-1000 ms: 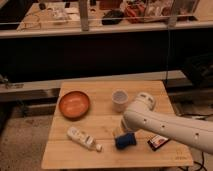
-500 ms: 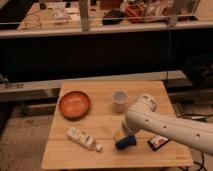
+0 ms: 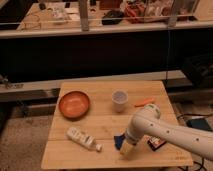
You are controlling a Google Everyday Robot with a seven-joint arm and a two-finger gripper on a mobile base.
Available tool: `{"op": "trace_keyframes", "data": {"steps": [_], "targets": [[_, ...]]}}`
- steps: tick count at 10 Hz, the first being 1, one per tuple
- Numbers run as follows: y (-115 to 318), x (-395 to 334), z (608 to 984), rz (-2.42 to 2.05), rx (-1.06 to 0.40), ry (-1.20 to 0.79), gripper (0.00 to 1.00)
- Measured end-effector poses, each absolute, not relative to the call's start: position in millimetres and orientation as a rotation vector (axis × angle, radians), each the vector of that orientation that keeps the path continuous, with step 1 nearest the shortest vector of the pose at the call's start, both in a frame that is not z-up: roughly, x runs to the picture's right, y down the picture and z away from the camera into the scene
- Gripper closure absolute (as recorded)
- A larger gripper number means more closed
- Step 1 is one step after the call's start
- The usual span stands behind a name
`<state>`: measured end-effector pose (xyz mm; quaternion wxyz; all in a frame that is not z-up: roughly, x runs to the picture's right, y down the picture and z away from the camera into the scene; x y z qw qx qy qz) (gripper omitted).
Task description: Place the white sponge in the ceramic bowl
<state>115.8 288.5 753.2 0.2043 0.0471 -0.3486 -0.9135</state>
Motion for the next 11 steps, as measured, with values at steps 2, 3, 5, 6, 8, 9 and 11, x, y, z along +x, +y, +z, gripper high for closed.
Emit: {"op": "trace_keyframes", "data": {"steps": [2, 3, 5, 6, 8, 9, 11], "targets": [[294, 116, 756, -2.616, 0.208, -1.001, 0.20], [297, 114, 758, -2.642, 0.218, -1.004, 0.20], [303, 105, 763, -2.675, 0.207, -0.991, 0.20], [304, 101, 766, -2.684, 0.204, -0.989, 0.20], [306, 95, 771, -2.690, 0.195, -0.990, 0.23], [307, 93, 774, -2.687, 0.192, -0.995, 0.31], [307, 89, 777, -2.684, 0.182, -1.010, 0.50]]}}
